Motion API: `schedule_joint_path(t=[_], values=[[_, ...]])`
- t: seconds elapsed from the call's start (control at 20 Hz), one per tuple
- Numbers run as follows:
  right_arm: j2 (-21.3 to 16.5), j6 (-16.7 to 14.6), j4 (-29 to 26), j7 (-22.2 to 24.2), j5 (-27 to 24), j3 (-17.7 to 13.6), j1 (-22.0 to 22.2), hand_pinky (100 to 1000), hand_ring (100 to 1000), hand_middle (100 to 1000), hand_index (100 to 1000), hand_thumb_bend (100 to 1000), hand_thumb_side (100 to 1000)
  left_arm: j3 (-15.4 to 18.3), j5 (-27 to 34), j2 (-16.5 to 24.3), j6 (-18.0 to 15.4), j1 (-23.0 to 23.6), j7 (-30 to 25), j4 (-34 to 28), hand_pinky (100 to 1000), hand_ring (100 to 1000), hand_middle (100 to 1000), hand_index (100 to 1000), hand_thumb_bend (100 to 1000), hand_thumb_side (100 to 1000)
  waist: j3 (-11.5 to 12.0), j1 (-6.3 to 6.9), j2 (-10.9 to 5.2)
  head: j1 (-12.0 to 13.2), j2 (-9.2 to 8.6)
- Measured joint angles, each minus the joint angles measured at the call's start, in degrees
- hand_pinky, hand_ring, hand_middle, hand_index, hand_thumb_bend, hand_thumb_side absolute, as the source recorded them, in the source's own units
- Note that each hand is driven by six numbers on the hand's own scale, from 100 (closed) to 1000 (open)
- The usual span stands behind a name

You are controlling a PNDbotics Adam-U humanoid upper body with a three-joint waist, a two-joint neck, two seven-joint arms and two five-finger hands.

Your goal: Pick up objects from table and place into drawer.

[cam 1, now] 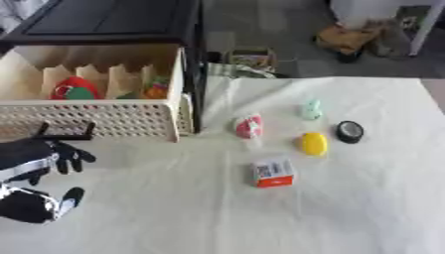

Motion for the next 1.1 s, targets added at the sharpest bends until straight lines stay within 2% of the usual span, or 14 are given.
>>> schedule_joint_path(t=[0.25,0.3,0.55,0.9,0.95,1.0,1.1], values=[[0.1,0.2,0.0,-0.1,0.0,0.0,0.0,733,680,570,762,431,856,0.0,1.4,-0.6,0.1,-1.3,1.4,0.0,404,677,682,899,105,408,0.0,0.01,0.15,0.1,-0.03],[0.2,0.3,0.0,-0.1,0.0,0.0,0.0,733,677,569,761,435,807,0.0,1.9,-0.7,0.2,-1.6,1.7,-0.1,392,663,673,893,105,408,0.0,0.01,0.15,0.1,-0.05],[0.5,0.6,0.0,0.2,0.0,0.0,0.0,732,674,567,760,438,770,0.0,4.5,-1.4,1.0,-3.5,3.0,-0.3,365,636,655,880,105,408,-0.2,0.05,0.17,0.2,-0.49],[0.5,0.9,0.0,0.4,0.0,-0.1,0.0,733,674,565,760,438,769,-0.4,7.3,-2.5,1.7,-6.0,3.6,-0.3,360,629,651,877,105,408,-0.1,0.12,0.44,0.2,-0.71],[0.5,0.9,0.0,0.5,0.0,-0.1,0.0,733,674,565,760,438,769,-0.5,7.4,-2.6,1.7,-6.4,3.6,-0.2,358,625,648,876,100,470,-0.1,0.12,0.49,0.2,-0.8],[0.5,0.9,0.0,0.5,0.0,-0.1,-0.1,733,673,565,759,438,769,-0.7,7.4,-2.6,1.8,-6.9,3.6,0.0,356,623,645,875,105,408,-0.1,0.12,0.52,0.2,-0.93],[0.5,0.8,0.0,0.6,0.0,-0.1,-0.2,733,672,563,758,438,764,-0.9,7.2,-3.2,1.9,-8.3,3.6,1.0,347,609,633,866,105,408,-0.1,0.12,0.58,0.2,-0.98]])
